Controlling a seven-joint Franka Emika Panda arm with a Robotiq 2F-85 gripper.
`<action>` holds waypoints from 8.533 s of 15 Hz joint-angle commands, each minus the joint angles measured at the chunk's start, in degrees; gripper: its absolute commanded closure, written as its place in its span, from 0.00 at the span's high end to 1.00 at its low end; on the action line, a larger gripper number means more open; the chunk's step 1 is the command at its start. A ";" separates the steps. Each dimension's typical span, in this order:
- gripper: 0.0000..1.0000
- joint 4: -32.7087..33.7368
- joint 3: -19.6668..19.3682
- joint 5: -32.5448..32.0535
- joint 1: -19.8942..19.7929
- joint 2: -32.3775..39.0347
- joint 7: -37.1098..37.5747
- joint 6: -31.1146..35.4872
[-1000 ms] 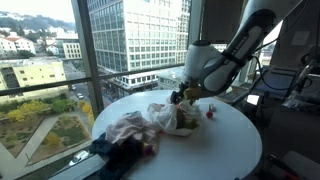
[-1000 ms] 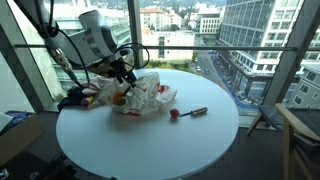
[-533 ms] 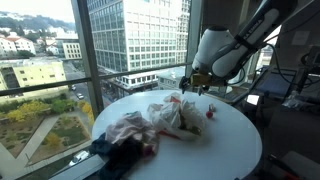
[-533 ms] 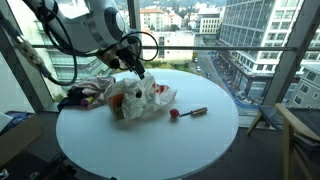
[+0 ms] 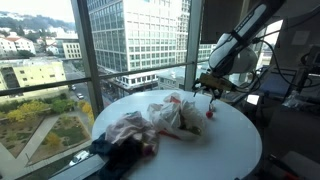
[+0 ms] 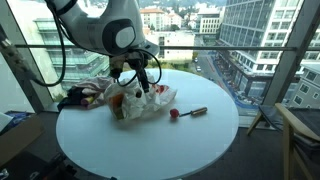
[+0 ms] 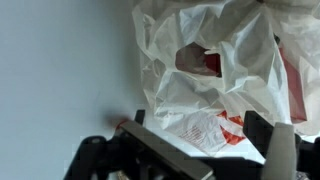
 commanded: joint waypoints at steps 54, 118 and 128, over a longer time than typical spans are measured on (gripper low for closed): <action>0.13 32.44 -4.74 6.26 -7.49 30.31 25.40 -25.20; 0.51 32.00 -8.43 -5.94 -8.35 33.62 37.53 -27.26; 0.23 21.82 -12.32 -19.78 4.43 25.41 44.93 -27.83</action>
